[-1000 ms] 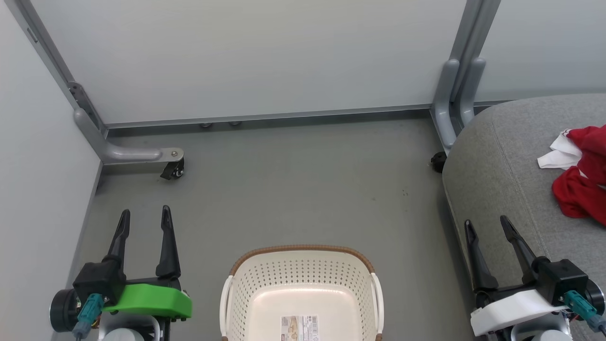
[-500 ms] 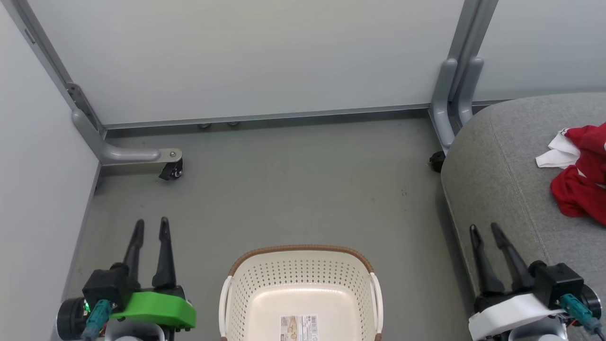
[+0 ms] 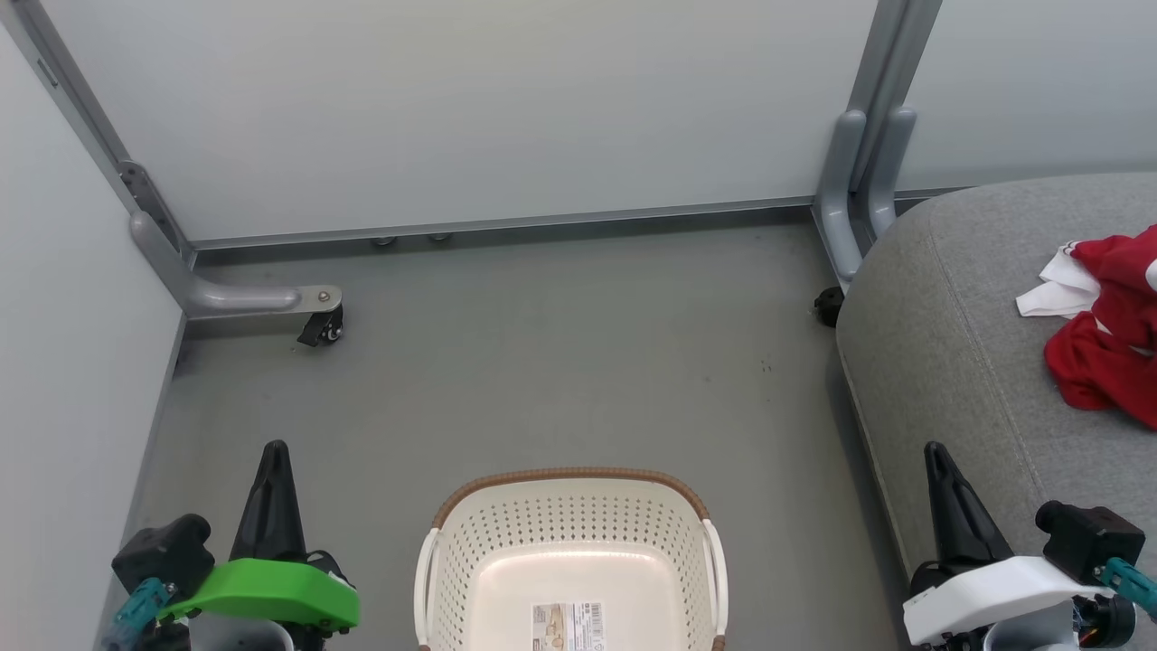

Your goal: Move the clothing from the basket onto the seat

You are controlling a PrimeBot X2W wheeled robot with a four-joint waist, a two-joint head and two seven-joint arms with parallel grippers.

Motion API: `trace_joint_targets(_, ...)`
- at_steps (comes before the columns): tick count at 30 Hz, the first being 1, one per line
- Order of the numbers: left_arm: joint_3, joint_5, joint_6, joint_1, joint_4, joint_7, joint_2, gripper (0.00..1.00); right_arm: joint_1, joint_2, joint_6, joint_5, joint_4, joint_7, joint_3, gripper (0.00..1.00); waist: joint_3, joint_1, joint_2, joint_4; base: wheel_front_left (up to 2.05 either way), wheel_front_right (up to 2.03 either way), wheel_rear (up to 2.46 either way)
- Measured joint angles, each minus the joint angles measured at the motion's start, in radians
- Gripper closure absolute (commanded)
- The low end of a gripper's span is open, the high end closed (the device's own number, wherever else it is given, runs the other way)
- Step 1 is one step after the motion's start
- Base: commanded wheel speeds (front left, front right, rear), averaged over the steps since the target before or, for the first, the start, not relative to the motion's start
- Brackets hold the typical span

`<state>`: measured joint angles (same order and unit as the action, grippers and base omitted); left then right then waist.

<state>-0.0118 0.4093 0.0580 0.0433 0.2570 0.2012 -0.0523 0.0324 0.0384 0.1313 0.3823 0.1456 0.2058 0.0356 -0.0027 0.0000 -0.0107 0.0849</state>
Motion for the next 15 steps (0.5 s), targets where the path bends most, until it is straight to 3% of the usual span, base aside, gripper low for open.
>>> trace_joint_targets(15, 0.022, 0.245, 0.014, 0.002, -0.003, -0.063, 0.000, 1.00, -0.024, 0.002, 0.000, 0.251, 0.020, -0.065, 0.014, 1.00, 0.001, 0.0000, 0.0000, -0.011, 0.00, 0.00, 0.00)
